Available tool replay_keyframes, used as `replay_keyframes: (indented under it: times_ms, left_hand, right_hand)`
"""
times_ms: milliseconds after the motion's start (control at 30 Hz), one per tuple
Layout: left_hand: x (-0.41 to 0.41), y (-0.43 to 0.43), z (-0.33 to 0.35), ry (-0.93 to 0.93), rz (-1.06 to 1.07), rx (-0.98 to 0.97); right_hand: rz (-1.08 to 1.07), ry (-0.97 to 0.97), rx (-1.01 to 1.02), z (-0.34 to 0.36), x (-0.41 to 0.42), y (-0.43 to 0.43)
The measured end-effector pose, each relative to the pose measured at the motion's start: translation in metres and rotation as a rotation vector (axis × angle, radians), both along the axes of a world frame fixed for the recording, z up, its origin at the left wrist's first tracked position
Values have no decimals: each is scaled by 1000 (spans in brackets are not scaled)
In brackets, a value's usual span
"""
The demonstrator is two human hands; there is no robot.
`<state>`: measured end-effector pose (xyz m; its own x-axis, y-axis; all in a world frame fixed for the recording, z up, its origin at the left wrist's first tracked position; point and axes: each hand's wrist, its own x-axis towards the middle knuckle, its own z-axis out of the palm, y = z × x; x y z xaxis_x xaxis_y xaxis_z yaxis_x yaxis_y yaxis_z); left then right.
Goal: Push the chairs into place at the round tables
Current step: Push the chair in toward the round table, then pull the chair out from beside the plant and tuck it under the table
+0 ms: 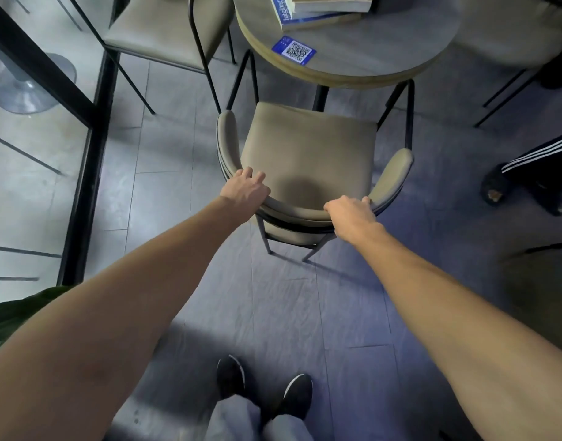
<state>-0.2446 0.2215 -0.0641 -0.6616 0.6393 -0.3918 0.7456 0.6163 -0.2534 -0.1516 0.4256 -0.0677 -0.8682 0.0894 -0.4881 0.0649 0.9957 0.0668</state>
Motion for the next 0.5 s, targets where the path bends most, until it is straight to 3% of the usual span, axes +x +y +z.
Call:
replay_keyframes:
  times_ms: [167,500]
  left_hand:
    - [-28,-18,30,-67,-24,130]
    - [-167,-87,169,172,87,247]
  right_hand:
    - [57,44,-124,31,-32,-27]
    - [124,354,-96,168,-184,-109]
